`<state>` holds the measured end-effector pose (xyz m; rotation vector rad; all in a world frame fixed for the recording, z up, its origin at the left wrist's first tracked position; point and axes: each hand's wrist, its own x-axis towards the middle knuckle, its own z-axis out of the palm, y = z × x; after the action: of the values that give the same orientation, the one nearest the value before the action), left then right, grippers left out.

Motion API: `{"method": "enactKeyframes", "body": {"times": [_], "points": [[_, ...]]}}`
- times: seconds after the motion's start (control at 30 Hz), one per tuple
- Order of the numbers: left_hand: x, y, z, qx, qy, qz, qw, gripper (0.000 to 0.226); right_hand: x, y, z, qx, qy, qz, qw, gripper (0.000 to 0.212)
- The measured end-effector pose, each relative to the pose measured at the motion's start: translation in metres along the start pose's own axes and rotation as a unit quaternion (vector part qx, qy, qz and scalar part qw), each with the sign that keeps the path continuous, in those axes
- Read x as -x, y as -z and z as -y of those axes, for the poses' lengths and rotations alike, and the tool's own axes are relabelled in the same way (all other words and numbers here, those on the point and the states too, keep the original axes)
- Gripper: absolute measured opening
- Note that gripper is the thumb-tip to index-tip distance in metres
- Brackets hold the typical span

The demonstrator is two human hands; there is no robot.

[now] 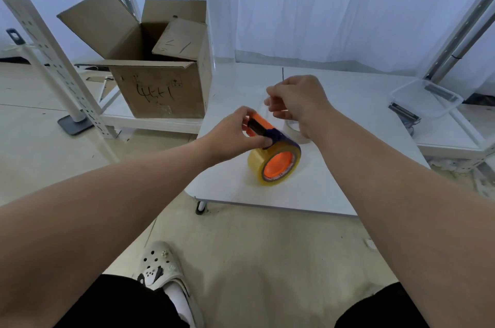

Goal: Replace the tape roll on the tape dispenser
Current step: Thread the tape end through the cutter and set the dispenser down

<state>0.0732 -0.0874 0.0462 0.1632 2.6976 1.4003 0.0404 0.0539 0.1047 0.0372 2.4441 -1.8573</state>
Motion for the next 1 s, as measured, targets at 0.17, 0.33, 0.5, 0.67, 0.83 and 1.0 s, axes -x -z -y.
{"method": "enactKeyframes", "body": {"times": [0.17,0.33,0.5,0.67,0.83,1.0], "points": [[-0.010,-0.031,-0.022,-0.021,-0.019,-0.075,0.997,0.060,0.002,0.031,0.004,0.031,0.013,-0.036,0.999,0.005],[-0.019,-0.052,-0.040,-0.132,-0.068,-0.055,0.987,0.055,0.012,0.051,-0.006,0.131,0.110,-0.056,0.984,0.005],[-0.019,-0.055,-0.048,-0.164,-0.079,-0.043,0.982,0.056,0.020,0.059,-0.011,0.104,0.096,-0.061,0.988,0.009],[-0.017,-0.055,-0.047,-0.178,-0.072,-0.030,0.981,0.061,0.019,0.070,-0.006,0.063,0.083,-0.082,0.991,0.007],[-0.012,-0.047,-0.043,-0.151,-0.073,-0.016,0.986,0.066,0.014,0.080,-0.013,0.014,0.004,-0.079,0.997,0.007],[-0.010,-0.036,-0.035,-0.112,-0.071,0.002,0.991,0.065,0.010,0.085,-0.024,-0.056,-0.078,-0.053,0.994,0.008]]}}
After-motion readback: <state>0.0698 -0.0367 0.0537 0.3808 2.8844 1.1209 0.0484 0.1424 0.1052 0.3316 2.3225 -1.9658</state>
